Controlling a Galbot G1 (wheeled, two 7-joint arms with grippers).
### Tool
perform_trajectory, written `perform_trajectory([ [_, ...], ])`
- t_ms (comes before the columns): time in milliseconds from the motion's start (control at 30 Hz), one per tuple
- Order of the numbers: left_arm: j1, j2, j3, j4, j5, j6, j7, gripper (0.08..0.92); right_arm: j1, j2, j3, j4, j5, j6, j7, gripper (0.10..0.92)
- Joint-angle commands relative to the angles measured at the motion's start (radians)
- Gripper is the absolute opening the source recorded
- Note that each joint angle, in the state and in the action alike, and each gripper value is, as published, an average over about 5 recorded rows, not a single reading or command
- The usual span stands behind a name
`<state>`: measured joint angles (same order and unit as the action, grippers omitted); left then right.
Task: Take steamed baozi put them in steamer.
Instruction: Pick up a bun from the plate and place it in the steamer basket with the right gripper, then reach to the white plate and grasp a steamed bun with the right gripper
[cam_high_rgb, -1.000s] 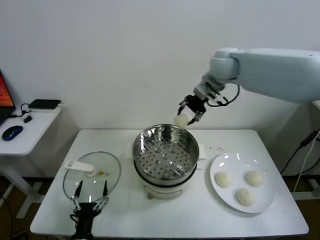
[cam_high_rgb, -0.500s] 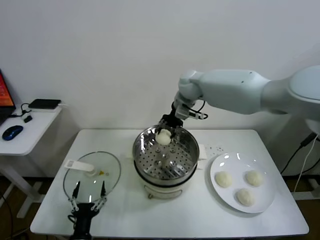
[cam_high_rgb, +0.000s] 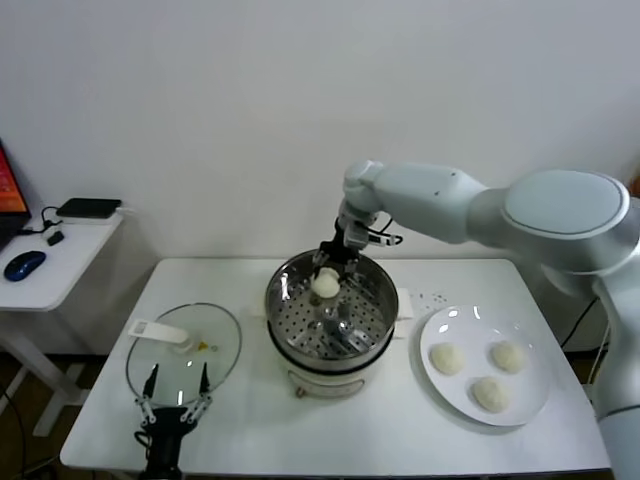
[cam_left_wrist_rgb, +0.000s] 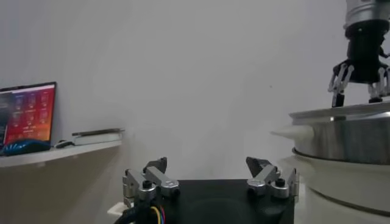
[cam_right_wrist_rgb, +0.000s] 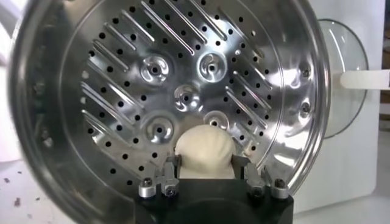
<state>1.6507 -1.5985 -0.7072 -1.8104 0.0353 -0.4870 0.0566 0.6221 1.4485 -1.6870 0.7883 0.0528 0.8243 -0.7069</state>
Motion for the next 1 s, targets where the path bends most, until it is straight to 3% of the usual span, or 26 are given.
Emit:
perform_trajectory([
  [33,0.002,0.001,-0.001,-0.002,-0.001,0.000,0.000,0.823,-0.011,0.024,-0.001,-0.059,-0.010,0.048,0.007,0.649],
  [167,0.005,0.002,-0.001,-0.009,0.001,0.003,0.001,0.823,0.058,-0.001,-0.051,-0.023,0.095,0.048,-0.041,0.762],
  [333,0.015,0.001,-0.001,-0.021,0.003,0.007,0.002,0.823,0.200,-0.084,-0.165,0.136,0.453,0.021,-0.163,0.819],
  [433,0.020,0.002,-0.001,-0.029,0.005,0.011,0.002,0.823,0.313,-0.161,-0.258,0.258,0.694,-0.136,-0.213,0.822],
  [533,0.023,0.002,0.000,-0.034,0.005,0.013,0.002,0.823,0.438,-0.251,-0.365,0.373,0.838,-0.419,-0.183,0.823],
  [633,0.023,0.002,0.004,-0.033,0.006,0.013,0.002,0.823,0.518,-0.327,-0.442,0.444,0.864,-0.705,-0.125,0.823],
  [733,0.024,0.002,0.008,-0.030,0.006,0.012,0.002,0.823,0.551,-0.372,-0.499,0.469,0.843,-0.893,-0.118,0.823],
  [1000,0.020,0.004,0.011,-0.025,0.004,0.012,0.003,0.823,0.593,-0.462,-0.585,0.639,0.849,-1.115,-0.148,0.823],
])
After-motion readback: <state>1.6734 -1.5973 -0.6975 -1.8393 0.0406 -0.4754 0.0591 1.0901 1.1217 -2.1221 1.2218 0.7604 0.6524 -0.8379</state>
